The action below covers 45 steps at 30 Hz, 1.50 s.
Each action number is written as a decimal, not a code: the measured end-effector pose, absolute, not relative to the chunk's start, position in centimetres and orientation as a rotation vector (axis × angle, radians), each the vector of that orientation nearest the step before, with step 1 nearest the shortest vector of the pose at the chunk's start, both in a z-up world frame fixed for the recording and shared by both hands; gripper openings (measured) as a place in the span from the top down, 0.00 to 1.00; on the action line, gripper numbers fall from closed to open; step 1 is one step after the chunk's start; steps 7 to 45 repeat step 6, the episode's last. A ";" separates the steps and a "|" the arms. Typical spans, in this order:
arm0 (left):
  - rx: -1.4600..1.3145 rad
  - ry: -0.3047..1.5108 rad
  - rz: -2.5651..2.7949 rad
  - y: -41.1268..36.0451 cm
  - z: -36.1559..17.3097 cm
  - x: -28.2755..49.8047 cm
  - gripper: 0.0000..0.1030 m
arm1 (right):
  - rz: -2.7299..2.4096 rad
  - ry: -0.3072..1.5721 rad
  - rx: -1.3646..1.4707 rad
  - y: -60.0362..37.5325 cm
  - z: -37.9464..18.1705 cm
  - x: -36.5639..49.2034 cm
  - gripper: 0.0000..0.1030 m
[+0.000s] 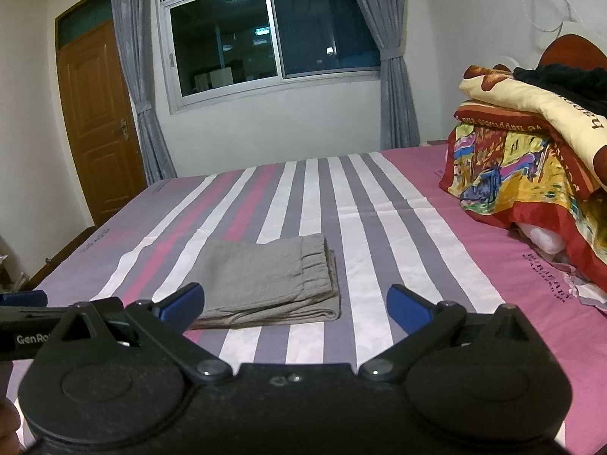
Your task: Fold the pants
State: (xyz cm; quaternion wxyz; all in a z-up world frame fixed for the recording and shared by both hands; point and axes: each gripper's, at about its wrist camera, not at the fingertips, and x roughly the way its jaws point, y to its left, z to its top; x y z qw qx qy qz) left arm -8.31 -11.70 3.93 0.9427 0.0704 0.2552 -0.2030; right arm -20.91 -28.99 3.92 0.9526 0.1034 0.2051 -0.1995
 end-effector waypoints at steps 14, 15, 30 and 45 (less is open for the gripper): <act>0.108 0.499 -0.447 -12.0 4.0 -8.1 0.00 | -0.409 0.418 0.207 -29.1 3.9 -20.9 0.00; 0.108 0.499 -0.447 -12.0 4.0 -8.1 0.00 | -0.409 0.418 0.207 -29.1 3.9 -20.9 0.00; 0.108 0.499 -0.447 -12.0 4.0 -8.1 0.00 | -0.409 0.418 0.207 -29.1 3.9 -20.9 0.00; 0.108 0.499 -0.447 -12.0 4.0 -8.1 0.00 | -0.409 0.418 0.207 -29.1 3.9 -20.9 0.00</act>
